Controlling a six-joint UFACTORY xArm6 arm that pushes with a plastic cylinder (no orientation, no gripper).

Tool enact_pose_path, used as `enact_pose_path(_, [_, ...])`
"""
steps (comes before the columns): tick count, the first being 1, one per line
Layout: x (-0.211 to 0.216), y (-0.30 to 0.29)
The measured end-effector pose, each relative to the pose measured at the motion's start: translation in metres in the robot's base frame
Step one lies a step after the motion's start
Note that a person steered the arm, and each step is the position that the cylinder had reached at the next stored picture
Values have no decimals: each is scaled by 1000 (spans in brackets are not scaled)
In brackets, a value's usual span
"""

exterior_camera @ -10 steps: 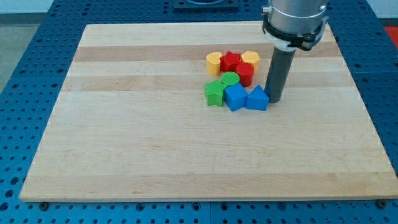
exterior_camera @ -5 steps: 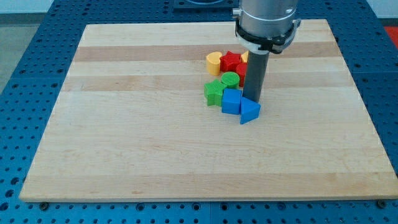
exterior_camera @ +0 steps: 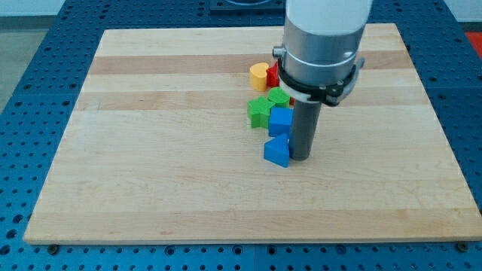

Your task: Move the triangle towards the bottom left

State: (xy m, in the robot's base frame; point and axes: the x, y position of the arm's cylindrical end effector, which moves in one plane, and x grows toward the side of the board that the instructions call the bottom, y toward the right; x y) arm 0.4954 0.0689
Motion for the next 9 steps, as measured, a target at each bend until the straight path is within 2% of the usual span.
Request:
enact_pose_path(5, [-6,-3])
enact_pose_path(7, [31,-95])
enact_pose_path(9, [71,-138])
